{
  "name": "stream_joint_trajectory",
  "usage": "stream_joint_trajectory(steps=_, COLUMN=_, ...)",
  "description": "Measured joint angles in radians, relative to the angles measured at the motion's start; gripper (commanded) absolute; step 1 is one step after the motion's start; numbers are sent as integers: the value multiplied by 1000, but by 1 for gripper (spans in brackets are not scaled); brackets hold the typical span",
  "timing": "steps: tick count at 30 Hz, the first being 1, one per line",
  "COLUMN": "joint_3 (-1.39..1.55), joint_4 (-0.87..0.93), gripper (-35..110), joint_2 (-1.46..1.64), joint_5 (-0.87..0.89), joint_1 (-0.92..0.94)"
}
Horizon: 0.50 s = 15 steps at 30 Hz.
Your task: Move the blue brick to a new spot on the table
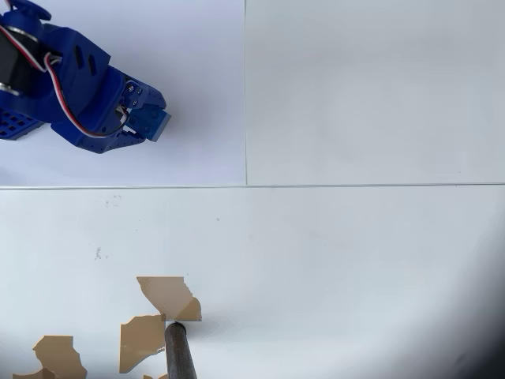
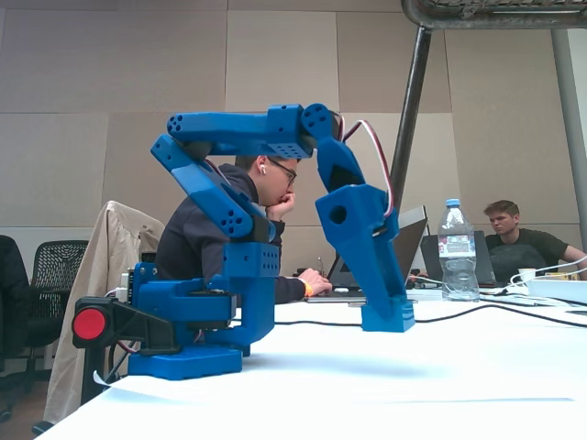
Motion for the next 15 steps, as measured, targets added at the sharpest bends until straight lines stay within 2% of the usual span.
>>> stream_joint_trajectory(steps=5, joint_3=-143, joint_4=34, gripper=9, joint_2=-115, joint_5=-9, joint_1=281)
stream_joint_trajectory(steps=11, joint_3=-225, joint_4=17, gripper=9, joint_2=-278, joint_5=-117, joint_1=643)
stream_joint_trajectory(steps=15, joint_3=-345, joint_4=15, gripper=9, joint_2=-469, joint_5=-143, joint_1=804)
